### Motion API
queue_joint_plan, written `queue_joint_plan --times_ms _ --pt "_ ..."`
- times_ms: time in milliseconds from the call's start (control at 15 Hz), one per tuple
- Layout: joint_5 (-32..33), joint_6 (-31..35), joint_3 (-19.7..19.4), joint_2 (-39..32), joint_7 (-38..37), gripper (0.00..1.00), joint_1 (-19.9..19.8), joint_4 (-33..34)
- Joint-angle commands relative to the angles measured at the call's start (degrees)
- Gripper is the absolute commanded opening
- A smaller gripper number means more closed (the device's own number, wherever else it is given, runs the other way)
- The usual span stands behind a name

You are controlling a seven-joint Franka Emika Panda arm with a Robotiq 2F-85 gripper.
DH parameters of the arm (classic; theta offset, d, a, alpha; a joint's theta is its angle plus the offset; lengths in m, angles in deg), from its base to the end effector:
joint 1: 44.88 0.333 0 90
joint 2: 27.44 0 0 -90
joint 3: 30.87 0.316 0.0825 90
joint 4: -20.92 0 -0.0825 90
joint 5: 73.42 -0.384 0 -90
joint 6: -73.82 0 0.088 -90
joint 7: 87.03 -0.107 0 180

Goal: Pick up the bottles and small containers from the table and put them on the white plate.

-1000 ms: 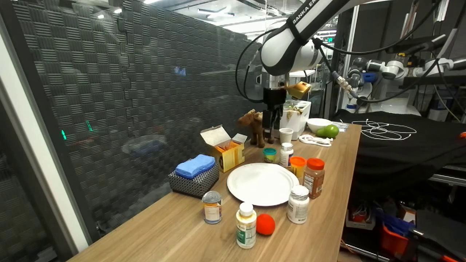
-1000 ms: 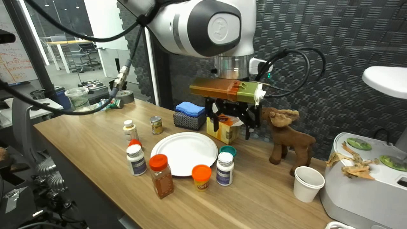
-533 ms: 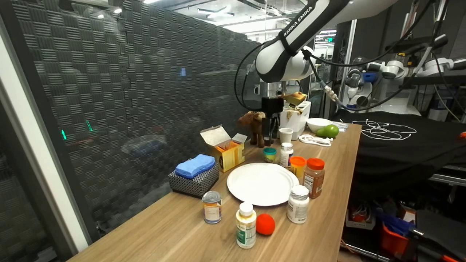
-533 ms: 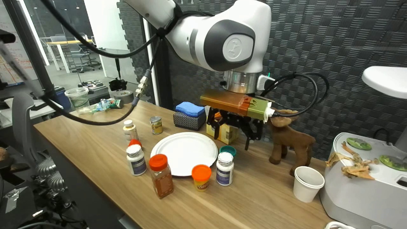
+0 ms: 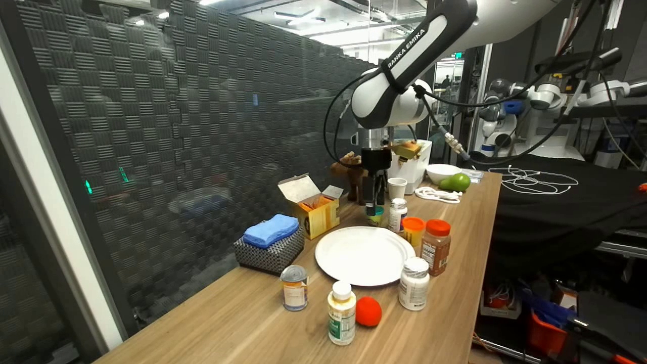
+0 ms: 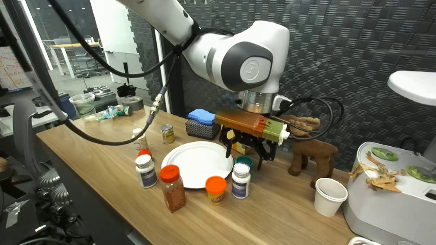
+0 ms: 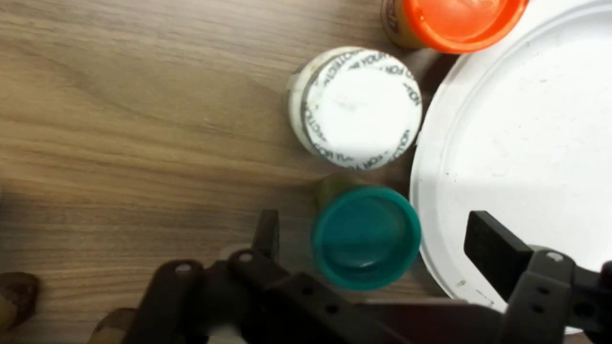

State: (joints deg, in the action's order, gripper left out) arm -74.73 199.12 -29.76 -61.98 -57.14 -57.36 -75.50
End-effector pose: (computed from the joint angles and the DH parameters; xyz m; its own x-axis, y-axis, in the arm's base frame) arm 0.6550 -0.1322 0.2420 0.9502 0.3032 -0.0716 0.2981 -0.9517 -0.0737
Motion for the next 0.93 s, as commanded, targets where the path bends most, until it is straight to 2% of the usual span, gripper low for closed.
queue_joint_plan --times_ms 0,67,133,267,333,600,867 --pt "-1.20 -1.23 0.94 -1.73 0.81 1.00 -0.79 3.07" --pt "-1.17 -1.24 0.96 -1.99 0.74 1.00 -0.79 3.26" --pt "-1.02 -1.02 0.88 -2.10 0.49 0.78 -0.70 3.18" --pt "-0.88 -0.28 0.74 -2.10 0.02 0.68 -0.59 2.87" --pt "-0.86 -0.07 0.71 -2.07 -0.16 0.58 -0.55 2.72" --pt "-1.59 1.75 0.36 -0.87 -3.81 0.29 0.04 1.18" --pt "0.06 7.28 -0.27 1.76 -9.14 0.28 2.43 -2.77"
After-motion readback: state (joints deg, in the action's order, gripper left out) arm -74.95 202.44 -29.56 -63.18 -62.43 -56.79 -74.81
